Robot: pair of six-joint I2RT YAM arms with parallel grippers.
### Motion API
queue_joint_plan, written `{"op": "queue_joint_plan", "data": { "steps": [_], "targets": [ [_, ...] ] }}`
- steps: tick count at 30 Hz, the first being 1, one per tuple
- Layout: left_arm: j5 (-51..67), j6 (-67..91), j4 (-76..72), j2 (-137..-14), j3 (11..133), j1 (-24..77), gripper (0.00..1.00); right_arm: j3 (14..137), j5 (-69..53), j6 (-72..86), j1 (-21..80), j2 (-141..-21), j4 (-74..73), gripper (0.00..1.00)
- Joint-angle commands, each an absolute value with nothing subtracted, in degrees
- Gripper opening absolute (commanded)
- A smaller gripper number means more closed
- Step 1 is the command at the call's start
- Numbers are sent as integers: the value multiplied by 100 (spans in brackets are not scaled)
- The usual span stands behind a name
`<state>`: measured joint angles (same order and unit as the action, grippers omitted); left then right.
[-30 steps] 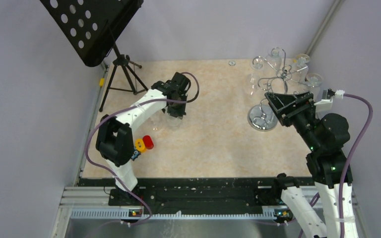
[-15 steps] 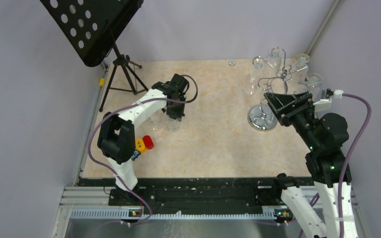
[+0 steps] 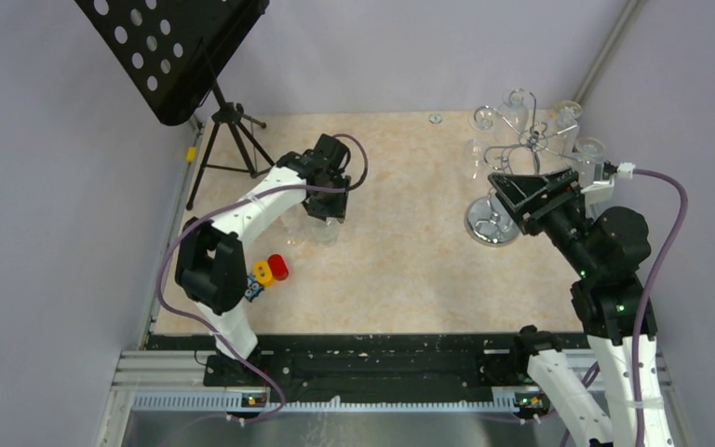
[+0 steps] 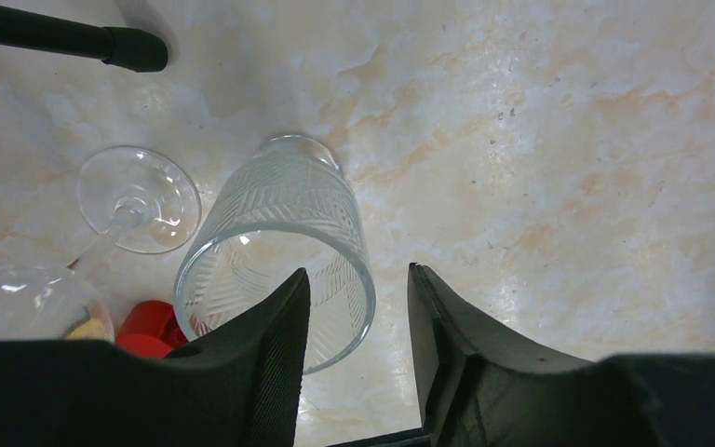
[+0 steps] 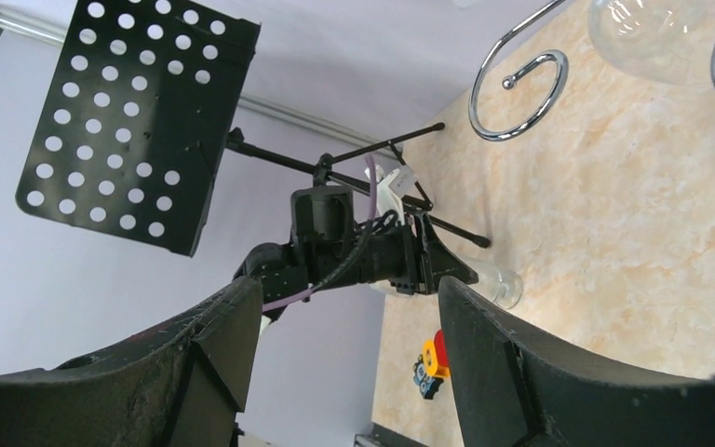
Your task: Take the wine glass off the wine glass rack
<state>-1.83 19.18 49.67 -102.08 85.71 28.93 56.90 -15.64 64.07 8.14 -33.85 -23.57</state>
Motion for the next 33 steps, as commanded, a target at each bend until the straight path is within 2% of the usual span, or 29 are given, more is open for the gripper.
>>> {"op": "queue_joint_plan", "data": {
  "steps": [1,7,8,9,10,12,15,18,19,25,33],
  "targets": [
    [-277,1845,5126,-9694,8800,2871,49,5920,-1721,6295,846,-3420,-2151,71],
    [-91,1740,5117,-9071,8929,2873,59,6821,-1349,5497,845,-3936,-2730,70],
    [-39,1714,5089,-8957,8958,2874,63,7039,-1235,5297,849,-4093,-2899,70],
    [121,1678,5044,-8833,8971,2870,74,7244,-1086,5093,844,-4246,-3029,70],
    [225,1652,4980,-8715,8969,2872,80,7458,-937,4881,845,-4417,-3148,70],
    [352,1599,4742,-8396,8884,2873,83,7811,-605,4523,846,-4754,-3355,69],
    [426,1574,4071,-7824,8440,2873,84,8327,-66,4024,848,-5273,-3576,64],
    [602,1586,3606,-7297,8123,2872,87,8705,227,3633,851,-5819,-3623,51],
    [665,1597,3494,-7163,8040,2872,87,8821,215,3518,847,-5998,-3655,50],
    [791,1609,3173,-6667,7797,2874,87,9210,178,3286,851,-6799,-3736,55],
    [773,1526,2967,-6389,7551,2869,88,8711,356,4132,849,-6932,-3038,55]
  ]
}}
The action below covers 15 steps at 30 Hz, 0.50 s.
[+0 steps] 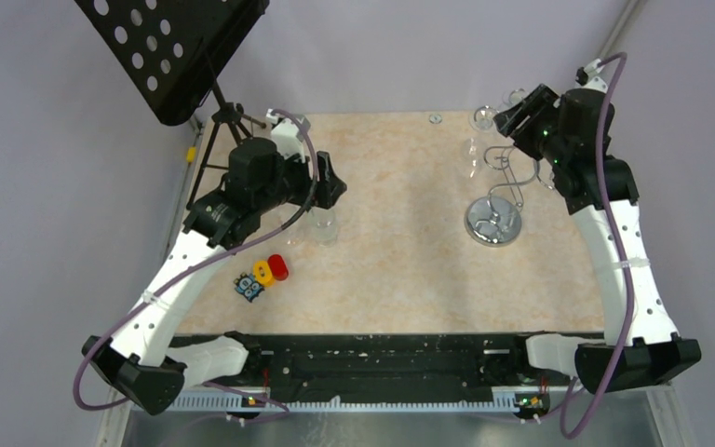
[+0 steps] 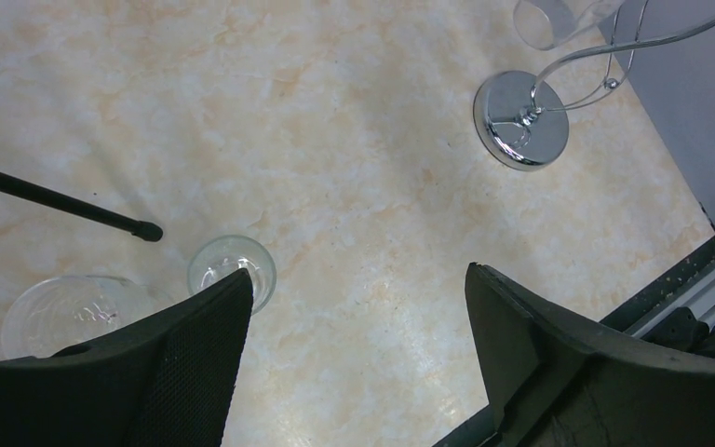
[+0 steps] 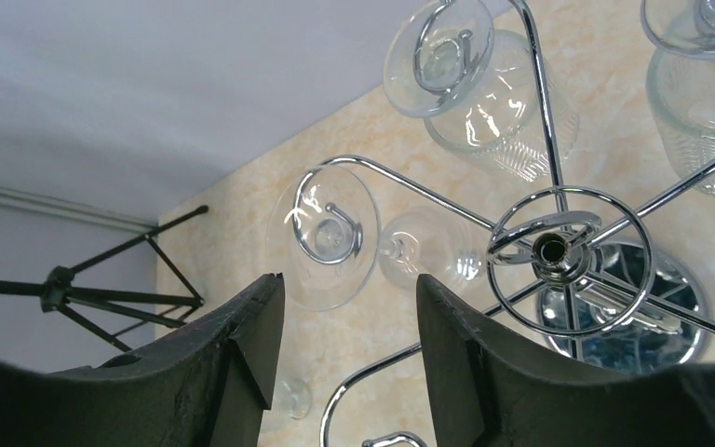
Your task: Take the wine glass off the wine glass rack
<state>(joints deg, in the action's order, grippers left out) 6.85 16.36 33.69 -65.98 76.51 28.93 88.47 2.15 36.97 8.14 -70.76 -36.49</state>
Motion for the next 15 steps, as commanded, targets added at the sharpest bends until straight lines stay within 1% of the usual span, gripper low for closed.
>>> {"op": "queue_joint_plan", "data": {
  "steps": [1,4,7,11,15],
  "targets": [
    [765,1515,2958,-6370,7541,2870,88,8672,352,4250,849,-6956,-2979,55],
    [698,1491,2856,-6250,7407,2865,88,8530,332,4565,848,-7073,-2777,55],
    [478,1484,2580,-6040,7130,2865,88,8376,242,4858,847,-7156,-2575,53],
    [235,1472,2395,-5865,6914,2863,89,7963,303,5198,850,-7086,-2102,52],
    [345,1478,2153,-5843,6713,2865,92,7664,351,5463,841,-7075,-1655,51]
  ]
}}
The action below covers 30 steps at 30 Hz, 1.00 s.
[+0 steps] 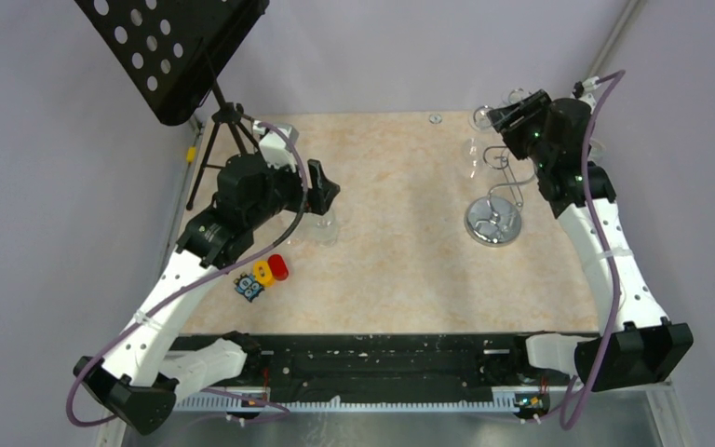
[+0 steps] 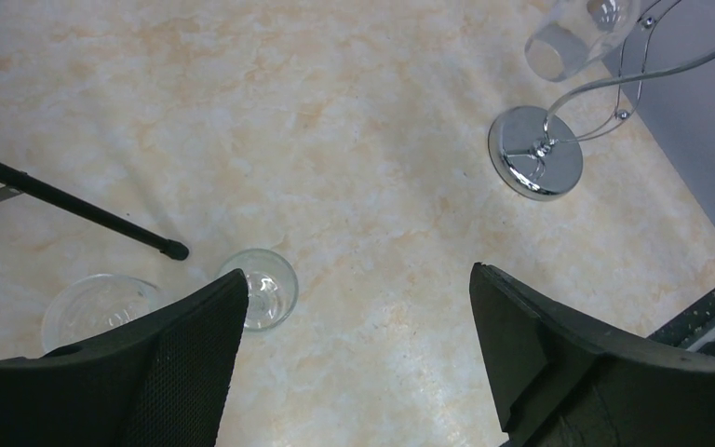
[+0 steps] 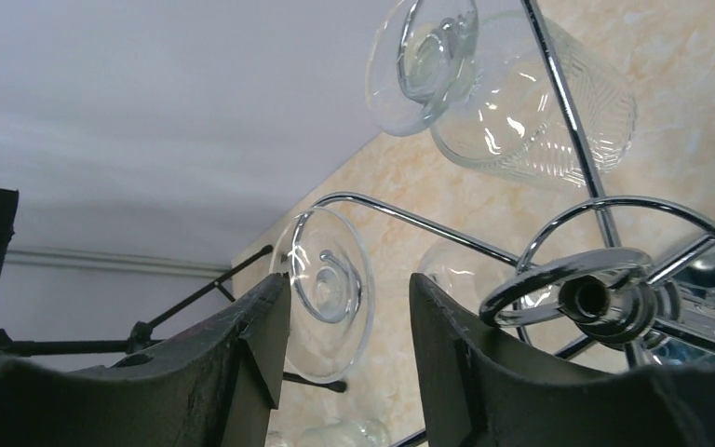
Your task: Take the wine glass off the wine glass rack
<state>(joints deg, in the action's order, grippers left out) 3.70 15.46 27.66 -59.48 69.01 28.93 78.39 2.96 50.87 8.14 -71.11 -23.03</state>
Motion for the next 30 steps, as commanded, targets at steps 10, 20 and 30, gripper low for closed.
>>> {"op": "queue_joint_plan", "data": {
  "steps": [10,20,30],
  "targets": [
    [345,1503,2304,-6031,6749,2861,92,7401,276,5658,842,-7034,-1293,44],
    [355,1537,2233,-5913,6677,2858,92,6729,-167,6169,705,-6717,-511,26],
    [376,1459,2264,-5988,6668,2865,93,6334,-342,6643,501,-6491,148,0]
  ]
}}
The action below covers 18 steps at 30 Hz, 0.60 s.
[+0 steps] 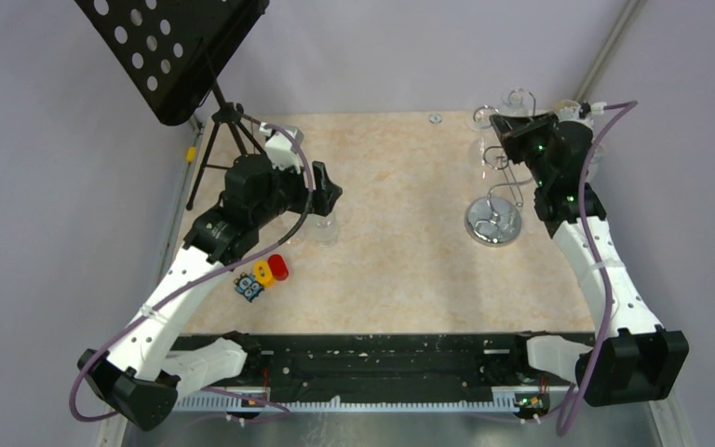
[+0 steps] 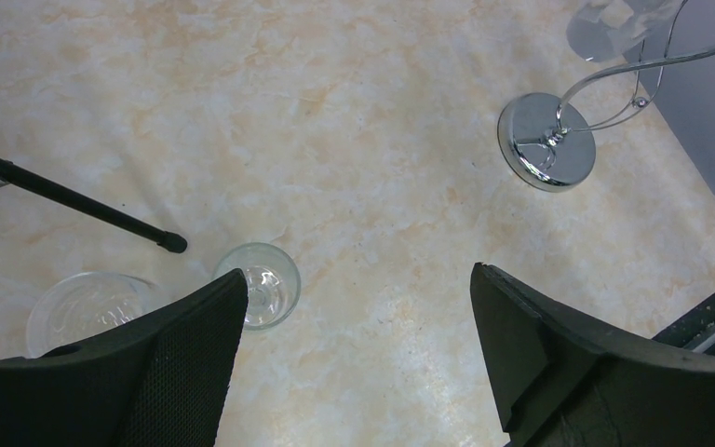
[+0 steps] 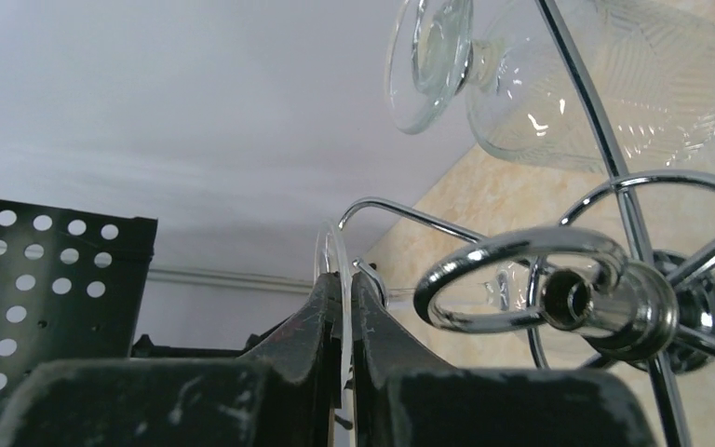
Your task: Take the wine glass off the wine glass rack
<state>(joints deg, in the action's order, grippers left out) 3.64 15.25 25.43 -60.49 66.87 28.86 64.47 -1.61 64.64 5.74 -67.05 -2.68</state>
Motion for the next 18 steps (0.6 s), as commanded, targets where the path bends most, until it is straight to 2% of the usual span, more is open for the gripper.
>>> {"op": "queue_joint_plan", "data": {
  "steps": [1,18],
  "targets": [
    [374,1459,2275,-6008,6683,2862,93,6321,-328,6652,493,-6461,194,0],
    [360,1424,2264,-6045,6718,2860,93,6169,-849,6998,229,-6295,953,0]
  ]
}}
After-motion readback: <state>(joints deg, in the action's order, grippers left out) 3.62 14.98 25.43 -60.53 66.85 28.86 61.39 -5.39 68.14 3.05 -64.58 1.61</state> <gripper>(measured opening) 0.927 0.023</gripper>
